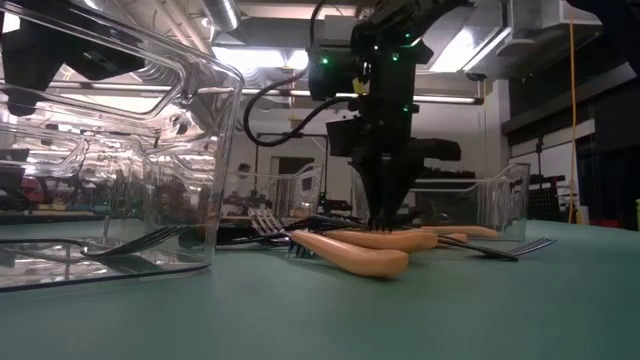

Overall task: Sort silverware by color (type)
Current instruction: Put the black fork into the bottom transparent bin

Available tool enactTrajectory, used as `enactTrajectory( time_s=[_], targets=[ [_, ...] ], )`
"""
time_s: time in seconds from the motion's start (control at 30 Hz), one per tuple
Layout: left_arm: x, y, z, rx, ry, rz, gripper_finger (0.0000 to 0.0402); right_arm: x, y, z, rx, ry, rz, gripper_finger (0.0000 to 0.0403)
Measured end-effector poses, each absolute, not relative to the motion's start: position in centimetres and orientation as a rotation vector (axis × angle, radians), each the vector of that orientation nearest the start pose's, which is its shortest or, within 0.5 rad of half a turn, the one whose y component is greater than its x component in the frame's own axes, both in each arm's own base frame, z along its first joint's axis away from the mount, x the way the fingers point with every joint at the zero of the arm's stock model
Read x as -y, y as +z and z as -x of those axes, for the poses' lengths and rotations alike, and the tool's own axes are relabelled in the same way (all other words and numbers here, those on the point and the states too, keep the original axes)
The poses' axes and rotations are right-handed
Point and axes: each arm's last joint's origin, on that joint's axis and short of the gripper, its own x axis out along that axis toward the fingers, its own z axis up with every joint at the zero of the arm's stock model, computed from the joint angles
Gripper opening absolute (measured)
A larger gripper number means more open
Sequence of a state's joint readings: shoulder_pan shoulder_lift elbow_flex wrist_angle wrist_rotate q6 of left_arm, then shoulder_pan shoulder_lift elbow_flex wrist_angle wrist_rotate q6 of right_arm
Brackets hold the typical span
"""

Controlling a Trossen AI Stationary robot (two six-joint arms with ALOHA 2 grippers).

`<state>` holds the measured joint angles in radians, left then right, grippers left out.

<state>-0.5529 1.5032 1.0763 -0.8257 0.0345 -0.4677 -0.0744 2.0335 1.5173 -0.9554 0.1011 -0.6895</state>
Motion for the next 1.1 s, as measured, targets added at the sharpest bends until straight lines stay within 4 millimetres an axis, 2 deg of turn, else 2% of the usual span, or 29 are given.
enactTrajectory(
  time_s=[0.3,0.6,1.1],
  targets=[
    [14.8,22.8,-23.8,-1.304,-0.208,0.073,0.0096,1.2,16.7,-38.7,-1.433,0.479,0.662,0.0111],
    [14.8,22.8,-23.8,-1.296,-0.195,0.064,0.0096,1.3,15.4,-38.5,-1.409,0.460,0.675,0.0111],
    [14.8,22.8,-23.8,-1.295,-0.194,0.063,0.0096,1.3,14.9,-38.8,-1.386,0.474,0.690,0.0111]
  ],
)
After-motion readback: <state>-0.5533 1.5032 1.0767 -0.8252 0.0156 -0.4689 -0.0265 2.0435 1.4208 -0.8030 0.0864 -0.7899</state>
